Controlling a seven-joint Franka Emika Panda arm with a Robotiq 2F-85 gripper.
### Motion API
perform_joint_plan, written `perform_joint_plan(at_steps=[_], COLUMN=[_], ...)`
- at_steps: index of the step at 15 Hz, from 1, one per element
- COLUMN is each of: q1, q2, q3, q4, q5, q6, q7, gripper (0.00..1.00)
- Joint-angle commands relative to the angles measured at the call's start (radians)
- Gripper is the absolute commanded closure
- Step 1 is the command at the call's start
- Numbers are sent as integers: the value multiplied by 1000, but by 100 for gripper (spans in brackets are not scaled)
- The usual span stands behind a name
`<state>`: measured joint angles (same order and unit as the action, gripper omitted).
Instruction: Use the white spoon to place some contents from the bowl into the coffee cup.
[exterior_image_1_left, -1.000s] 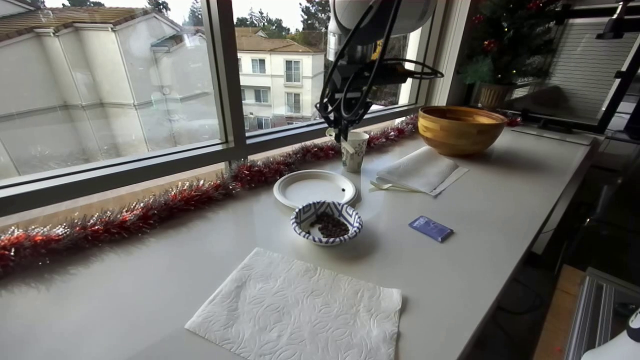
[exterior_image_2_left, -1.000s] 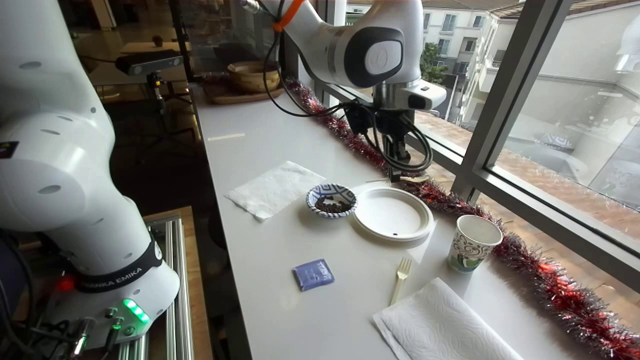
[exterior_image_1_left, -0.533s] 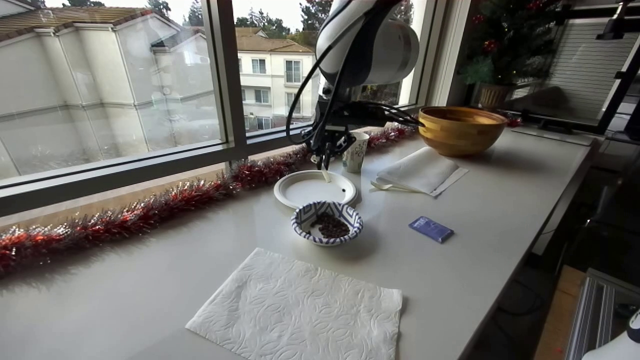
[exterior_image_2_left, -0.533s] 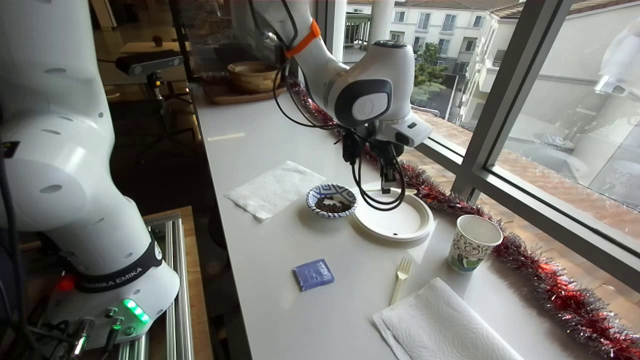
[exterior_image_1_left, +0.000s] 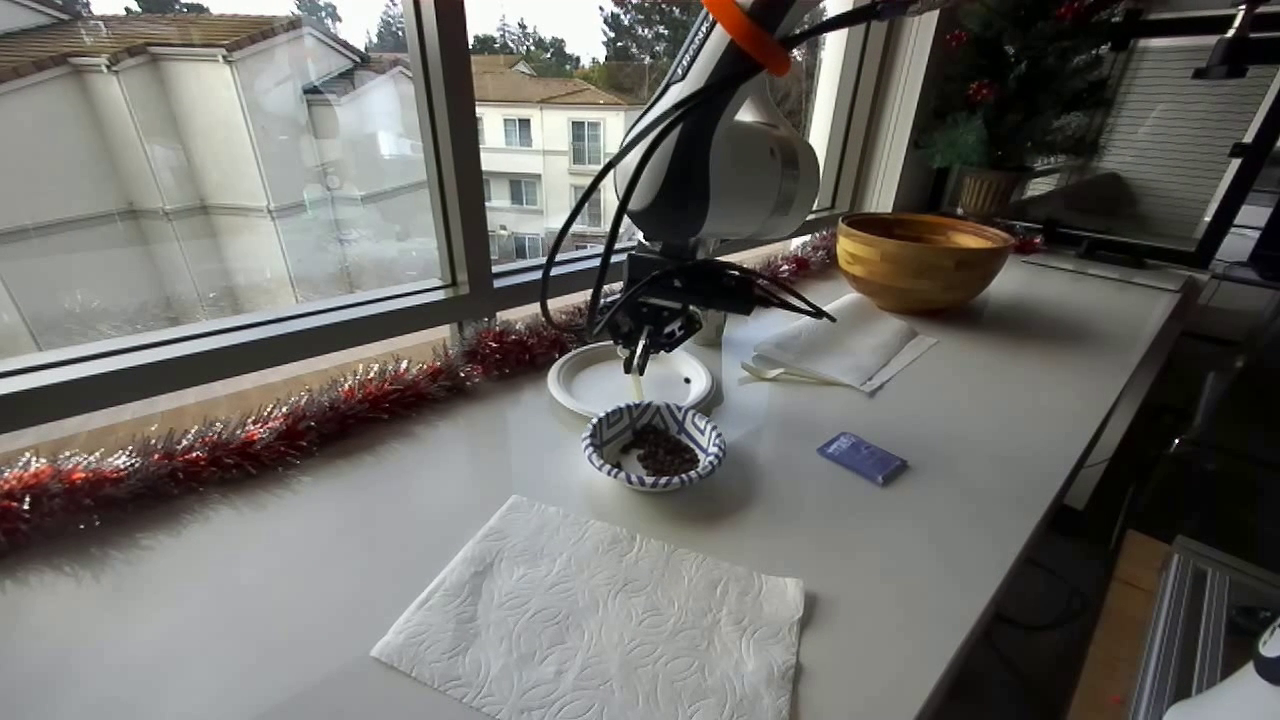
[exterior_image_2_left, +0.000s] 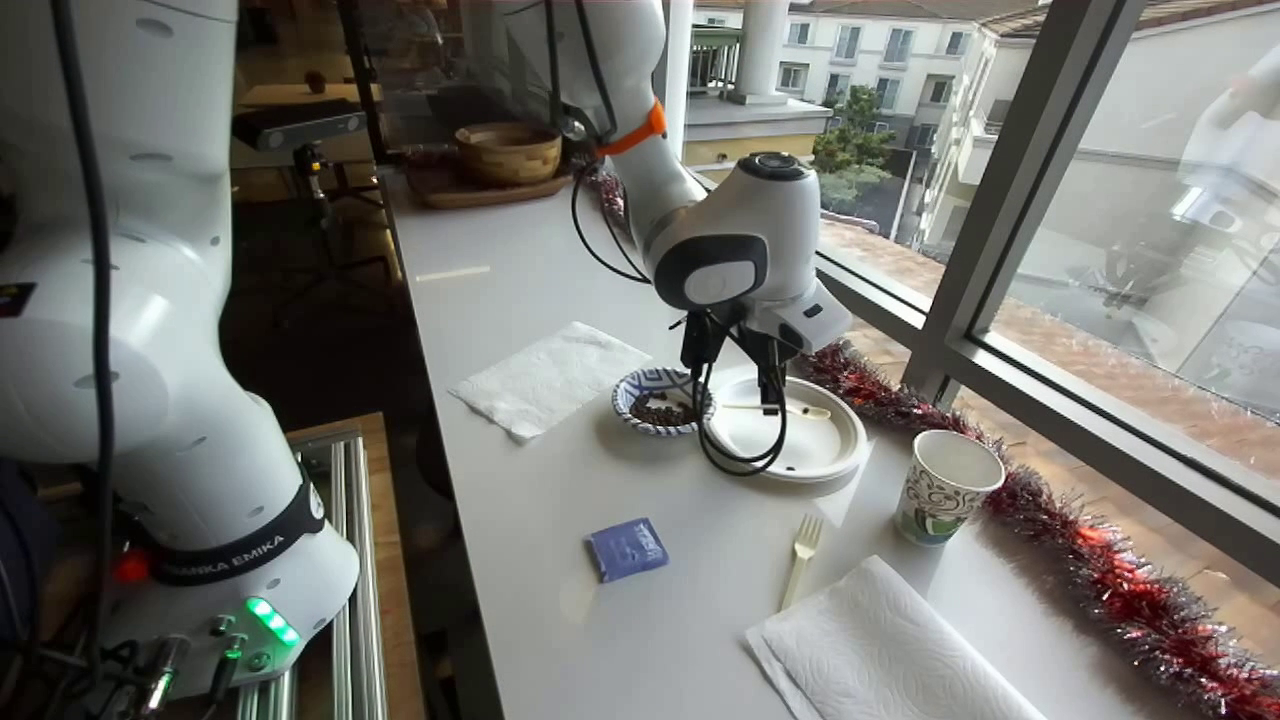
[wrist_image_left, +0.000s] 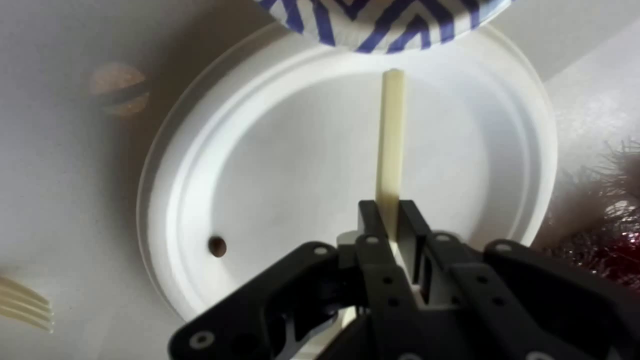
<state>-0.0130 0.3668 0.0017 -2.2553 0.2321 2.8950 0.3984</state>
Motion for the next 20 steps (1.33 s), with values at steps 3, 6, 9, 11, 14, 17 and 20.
perform_joint_plan(at_steps=[3,6,9,11,14,17,20], q1=[-54,-68,-62,-58,-38,-13,1], q2=[66,76,51,-6,-132,-289,-424], q3=[57,66,52,48,27,-5,-17], q4=[35,40,32,5,-55,-118,-158], q5=[102,106,91,85,57,-14,-143], q6=[59,56,19,-14,-97,-238,-345], q7=[-90,-108,-101,-102,-104,-113,-86], gripper=[97,97,54,41,20,2,0])
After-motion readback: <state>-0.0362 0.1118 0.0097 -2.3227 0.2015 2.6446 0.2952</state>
